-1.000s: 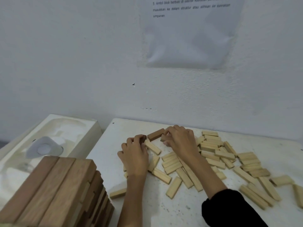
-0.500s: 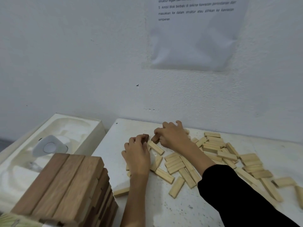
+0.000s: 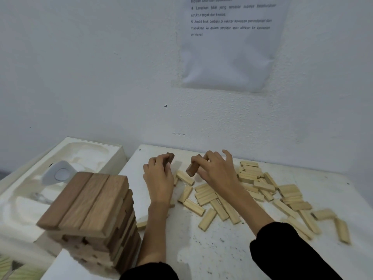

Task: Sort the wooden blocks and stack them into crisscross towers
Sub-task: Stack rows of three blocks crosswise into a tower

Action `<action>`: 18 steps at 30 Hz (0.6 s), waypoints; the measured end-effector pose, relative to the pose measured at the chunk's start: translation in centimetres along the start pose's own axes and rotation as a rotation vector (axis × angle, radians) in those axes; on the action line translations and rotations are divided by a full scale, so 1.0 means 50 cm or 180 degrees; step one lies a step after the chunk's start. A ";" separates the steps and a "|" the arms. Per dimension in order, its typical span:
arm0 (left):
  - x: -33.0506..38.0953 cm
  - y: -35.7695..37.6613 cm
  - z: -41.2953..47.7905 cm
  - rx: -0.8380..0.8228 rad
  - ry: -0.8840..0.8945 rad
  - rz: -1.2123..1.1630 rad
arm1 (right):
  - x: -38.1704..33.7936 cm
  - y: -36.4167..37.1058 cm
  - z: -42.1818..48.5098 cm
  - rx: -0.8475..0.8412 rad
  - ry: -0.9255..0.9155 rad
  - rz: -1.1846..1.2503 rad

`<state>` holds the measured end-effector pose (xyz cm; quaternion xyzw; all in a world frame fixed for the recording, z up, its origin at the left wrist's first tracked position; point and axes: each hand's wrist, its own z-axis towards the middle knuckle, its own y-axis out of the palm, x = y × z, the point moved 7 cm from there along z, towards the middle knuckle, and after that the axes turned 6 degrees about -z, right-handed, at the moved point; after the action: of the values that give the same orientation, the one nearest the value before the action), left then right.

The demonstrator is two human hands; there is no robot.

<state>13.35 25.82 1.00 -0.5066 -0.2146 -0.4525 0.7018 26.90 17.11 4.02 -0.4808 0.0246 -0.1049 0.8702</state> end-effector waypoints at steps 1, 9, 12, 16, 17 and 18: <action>0.006 0.001 -0.003 -0.0033 0.0051 -0.0071 | 0.003 -0.014 -0.015 -0.0021 0.0047 0.0020; 0.081 0.039 -0.055 -0.0632 0.0528 -0.0210 | 0.013 -0.096 -0.161 -0.0507 0.0197 -0.0247; 0.115 0.036 -0.103 -0.0854 0.0831 -0.0228 | 0.019 -0.129 -0.216 -0.0551 0.0263 -0.0404; 0.158 0.036 -0.176 -0.1372 0.1330 -0.0196 | 0.018 -0.159 -0.293 -0.0710 0.0395 -0.0560; 0.164 0.034 -0.191 -0.1503 0.1408 -0.0176 | 0.014 -0.163 -0.310 -0.0814 0.0439 -0.0493; 0.166 0.031 -0.205 -0.1620 0.1480 -0.0165 | 0.009 -0.166 -0.326 -0.0915 0.0504 -0.0388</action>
<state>17.21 13.21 2.45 -0.5432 0.0581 -0.6125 0.5713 23.66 -0.81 2.31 -0.5911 0.0786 -0.1904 0.7798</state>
